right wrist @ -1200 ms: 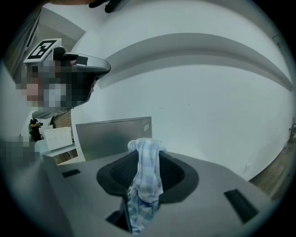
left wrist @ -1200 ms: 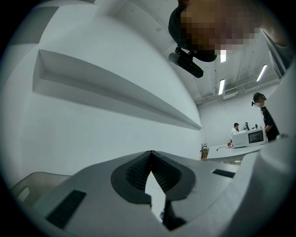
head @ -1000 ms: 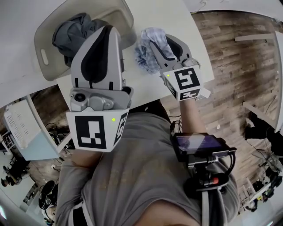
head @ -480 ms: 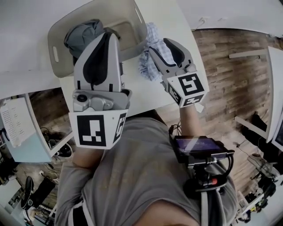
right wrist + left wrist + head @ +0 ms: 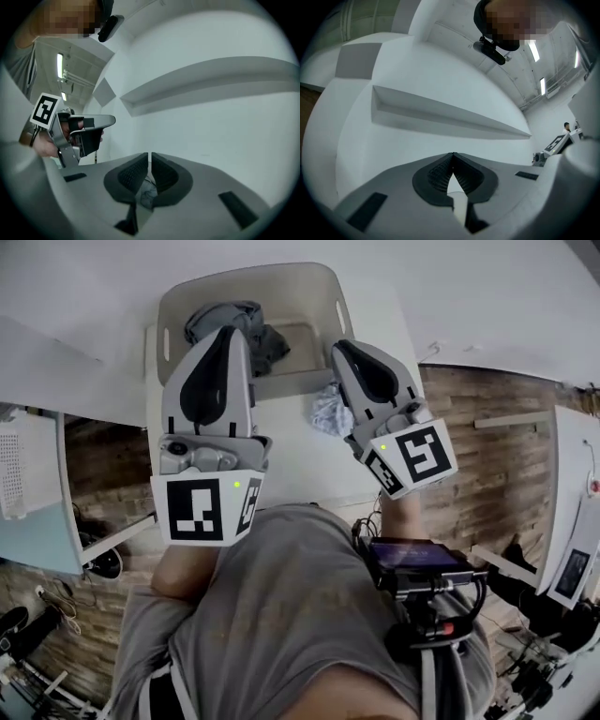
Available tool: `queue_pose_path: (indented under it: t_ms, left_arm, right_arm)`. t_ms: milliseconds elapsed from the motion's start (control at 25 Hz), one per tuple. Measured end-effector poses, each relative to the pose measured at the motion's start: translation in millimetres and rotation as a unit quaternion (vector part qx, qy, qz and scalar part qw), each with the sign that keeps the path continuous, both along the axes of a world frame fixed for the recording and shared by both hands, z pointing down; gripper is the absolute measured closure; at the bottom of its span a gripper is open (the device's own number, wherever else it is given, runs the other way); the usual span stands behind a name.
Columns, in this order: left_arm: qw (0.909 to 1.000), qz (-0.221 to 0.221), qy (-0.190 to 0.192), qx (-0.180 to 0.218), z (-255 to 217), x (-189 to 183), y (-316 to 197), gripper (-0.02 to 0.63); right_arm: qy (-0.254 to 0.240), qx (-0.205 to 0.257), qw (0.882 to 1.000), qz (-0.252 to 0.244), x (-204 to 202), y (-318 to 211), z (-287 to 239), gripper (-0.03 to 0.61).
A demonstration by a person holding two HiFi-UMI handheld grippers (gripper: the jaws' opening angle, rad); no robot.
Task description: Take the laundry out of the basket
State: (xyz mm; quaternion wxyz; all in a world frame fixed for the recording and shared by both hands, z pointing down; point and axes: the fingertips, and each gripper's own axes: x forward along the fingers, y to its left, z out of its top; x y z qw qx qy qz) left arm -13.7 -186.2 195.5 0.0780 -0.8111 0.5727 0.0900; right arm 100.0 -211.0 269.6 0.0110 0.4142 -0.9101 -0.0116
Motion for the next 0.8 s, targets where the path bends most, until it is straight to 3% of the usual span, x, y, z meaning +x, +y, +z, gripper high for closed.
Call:
queue_pose_path:
  t_ms: [200, 440, 800]
  left_arm:
    - [0.9988, -0.047, 0.006, 0.014, -7.6, -41.5, 8.0, 0.606]
    - [0.9952, -0.095, 0.01, 0.02, -8.2, -84.6, 16.5, 0.606]
    - [0.9925, -0.118, 0.02, 0.022, -4.4, -111.7, 17.0, 0.606]
  right_arm:
    - [0.006, 0.04, 0.998, -0.042, -47.7, -1.8, -28.5, 0.558]
    - [-0.012, 0.056, 0.996, -0.061, -85.9, -17.8, -48.5, 0.557]
    - [-0.007, 0.065, 0.994, -0.082, -114.0, -27.9, -57.6, 0.557]
